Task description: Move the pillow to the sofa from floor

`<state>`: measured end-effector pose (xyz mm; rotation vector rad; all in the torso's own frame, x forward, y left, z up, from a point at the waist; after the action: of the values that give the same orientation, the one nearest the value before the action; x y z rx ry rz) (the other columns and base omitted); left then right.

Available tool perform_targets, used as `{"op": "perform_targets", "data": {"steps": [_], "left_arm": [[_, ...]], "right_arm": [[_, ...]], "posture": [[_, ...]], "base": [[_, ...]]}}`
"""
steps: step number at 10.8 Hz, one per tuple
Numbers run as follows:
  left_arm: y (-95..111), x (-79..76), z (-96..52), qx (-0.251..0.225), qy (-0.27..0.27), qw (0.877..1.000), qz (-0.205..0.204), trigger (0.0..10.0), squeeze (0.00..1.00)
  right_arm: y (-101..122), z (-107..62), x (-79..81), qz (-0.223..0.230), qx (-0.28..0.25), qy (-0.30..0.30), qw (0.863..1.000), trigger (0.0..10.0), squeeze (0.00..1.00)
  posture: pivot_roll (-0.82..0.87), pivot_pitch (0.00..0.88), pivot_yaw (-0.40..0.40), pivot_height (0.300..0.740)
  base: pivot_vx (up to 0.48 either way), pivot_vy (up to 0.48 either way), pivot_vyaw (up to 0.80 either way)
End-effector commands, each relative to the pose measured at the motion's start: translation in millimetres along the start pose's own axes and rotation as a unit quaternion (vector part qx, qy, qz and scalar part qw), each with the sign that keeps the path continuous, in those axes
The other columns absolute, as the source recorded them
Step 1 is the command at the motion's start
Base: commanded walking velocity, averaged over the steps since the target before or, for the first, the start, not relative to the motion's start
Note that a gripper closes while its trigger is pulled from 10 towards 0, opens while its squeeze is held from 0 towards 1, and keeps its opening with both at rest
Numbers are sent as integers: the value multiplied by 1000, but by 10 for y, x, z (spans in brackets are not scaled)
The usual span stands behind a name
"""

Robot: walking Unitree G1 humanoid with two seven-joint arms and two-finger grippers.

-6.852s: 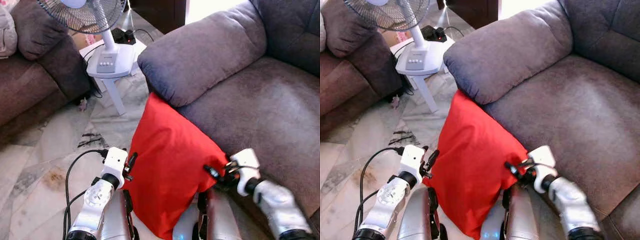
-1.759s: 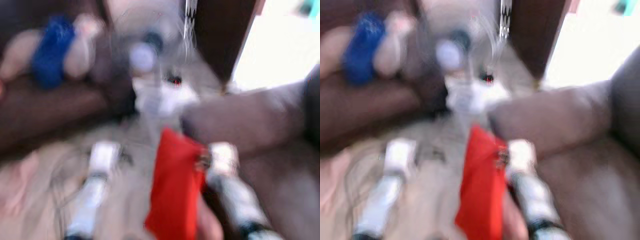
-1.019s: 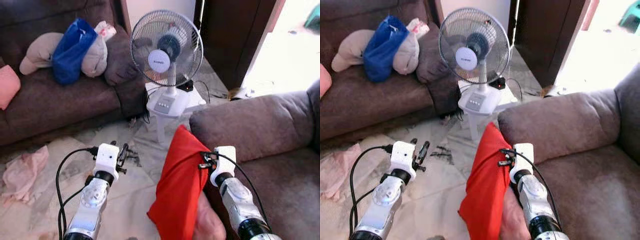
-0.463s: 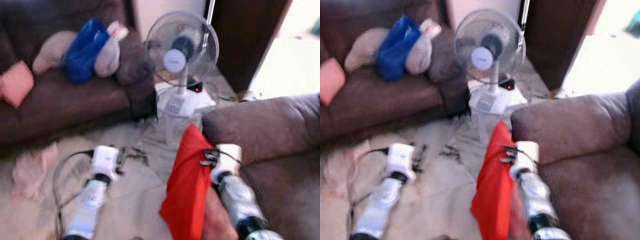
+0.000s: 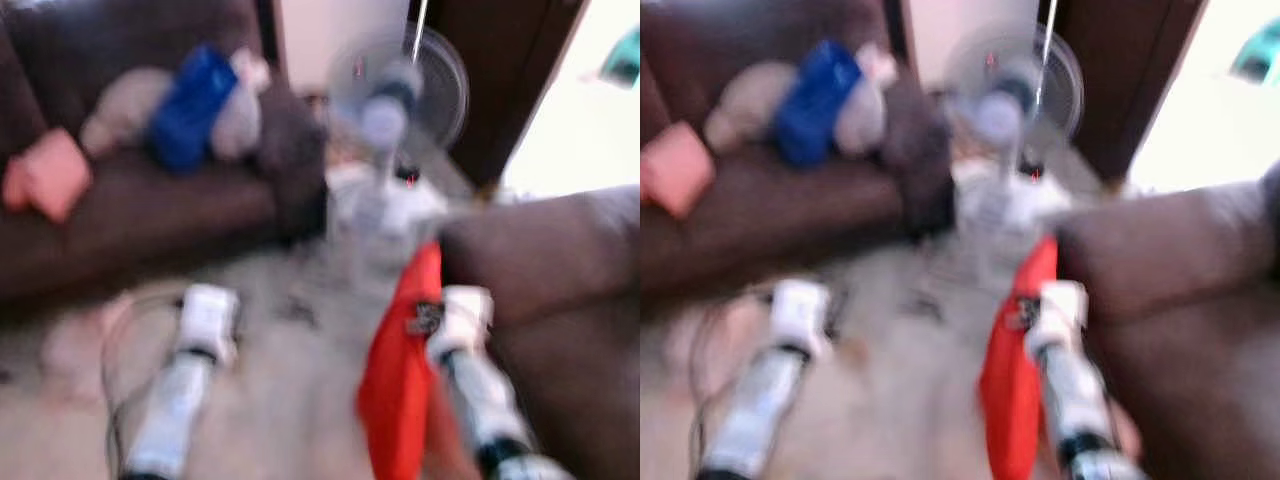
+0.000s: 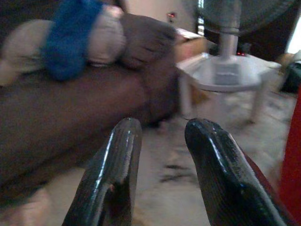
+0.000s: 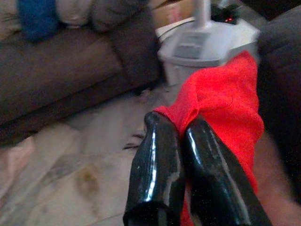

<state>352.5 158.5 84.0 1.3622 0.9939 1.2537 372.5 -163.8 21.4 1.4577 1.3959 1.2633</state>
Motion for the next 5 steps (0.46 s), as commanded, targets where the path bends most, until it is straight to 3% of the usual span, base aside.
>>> {"op": "perform_targets", "data": {"steps": [1,5], "left_arm": [[-2,-104,3,-1,-13,1000,0,10000,0],[-21,-85,-3,-1,-1,1000,-2,10000,0]], "right_arm": [[409,80,-32,-17,-65,1,998,10000,0],[433,74,-119,-31,-64,-9,997,10000,0]], "posture": [[26,33,35,740],[19,18,24,740]], "base": [[0,0,-800],[0,0,-797]]}}
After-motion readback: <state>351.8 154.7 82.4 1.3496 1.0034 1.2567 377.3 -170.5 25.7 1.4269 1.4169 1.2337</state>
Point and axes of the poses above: a point about 5 cm out from each wrist's last joint towards the gripper, its own z axis pointing out of the wrist towards the gripper, its own y axis along the axis of the wrist's last joint, x = y × z, the point moved 6 cm from there along z, pointing out of the wrist towards the gripper, and after that the axes turned 1 degree about z, right-handed, at the moved point
